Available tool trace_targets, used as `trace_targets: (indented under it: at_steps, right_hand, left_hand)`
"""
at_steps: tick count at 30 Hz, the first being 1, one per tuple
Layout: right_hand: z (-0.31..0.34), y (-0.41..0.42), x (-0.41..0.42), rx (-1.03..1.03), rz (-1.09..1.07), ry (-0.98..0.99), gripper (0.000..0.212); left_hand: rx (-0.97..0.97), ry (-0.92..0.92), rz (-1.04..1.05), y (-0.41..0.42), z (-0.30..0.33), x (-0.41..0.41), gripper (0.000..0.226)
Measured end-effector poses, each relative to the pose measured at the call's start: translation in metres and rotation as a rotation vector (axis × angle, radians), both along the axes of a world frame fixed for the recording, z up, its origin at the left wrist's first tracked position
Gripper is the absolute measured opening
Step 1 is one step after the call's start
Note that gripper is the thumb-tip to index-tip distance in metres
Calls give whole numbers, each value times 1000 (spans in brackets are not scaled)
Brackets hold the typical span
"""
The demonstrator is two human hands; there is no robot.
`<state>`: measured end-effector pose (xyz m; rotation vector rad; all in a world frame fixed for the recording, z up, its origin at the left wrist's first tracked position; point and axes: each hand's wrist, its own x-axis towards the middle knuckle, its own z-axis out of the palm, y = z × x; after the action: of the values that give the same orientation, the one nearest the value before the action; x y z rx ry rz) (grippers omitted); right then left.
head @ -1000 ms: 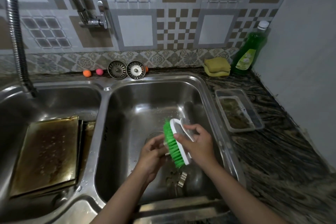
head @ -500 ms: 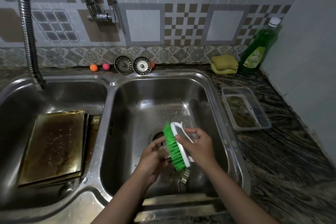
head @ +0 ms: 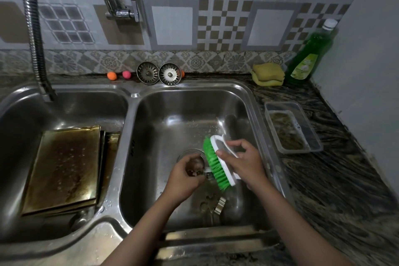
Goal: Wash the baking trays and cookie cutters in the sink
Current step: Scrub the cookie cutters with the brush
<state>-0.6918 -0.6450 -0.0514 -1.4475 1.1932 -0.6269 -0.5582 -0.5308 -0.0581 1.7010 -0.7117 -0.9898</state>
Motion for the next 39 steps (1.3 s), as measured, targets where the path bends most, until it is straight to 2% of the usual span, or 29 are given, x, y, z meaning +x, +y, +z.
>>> trace_targets:
  at_steps: [4,8,12,14,17,20,24,28,30,32,34,37,39]
  right_hand:
    - [-5,13,-2,218,-89,-107,38]
    - [-6,35,7,594,-193,-250,47]
    - [-7,52,15,982,-169,-405,34]
    - [-7,56,18,1069,-189,-483,32]
    - [-7,59,21,1098,-210,-541,34]
    - [-14,58,23,1095,-229,-555,34]
    - [-22,56,22,1093,-218,-528,36]
    - [-23,54,21,947,-221,-421,41]
    - [-20,52,16,757,-235,-395,44]
    - [-15,50,12,506,-231,-356,33]
    - [-9,48,14,332,-136,-326,32]
    - [-11,37,20,156,-55,-169,36]
    - [-17,27,24,84,-79,-51,33]
  left_hand:
    - [-82,24,220,-3,4,1,39]
    - [-187,90,420,-7,6,-5,29]
    - [-199,104,448,-10,-1,-5,11]
    - [-154,69,432,-10,-8,-5,11]
    - [-71,35,352,-11,-14,-4,25]
    - [-19,25,217,-9,-15,1,34]
    - [-41,-32,21,-1,-13,11,44]
    - [-69,-15,-15,5,-10,23,48]
    - [-63,68,19,9,-11,27,43]
    - [-60,264,78,10,-9,27,39]
    - [-84,476,104,10,-7,25,37]
    - [-43,551,94,10,-7,19,40]
    - [7,597,91,14,-7,14,39]
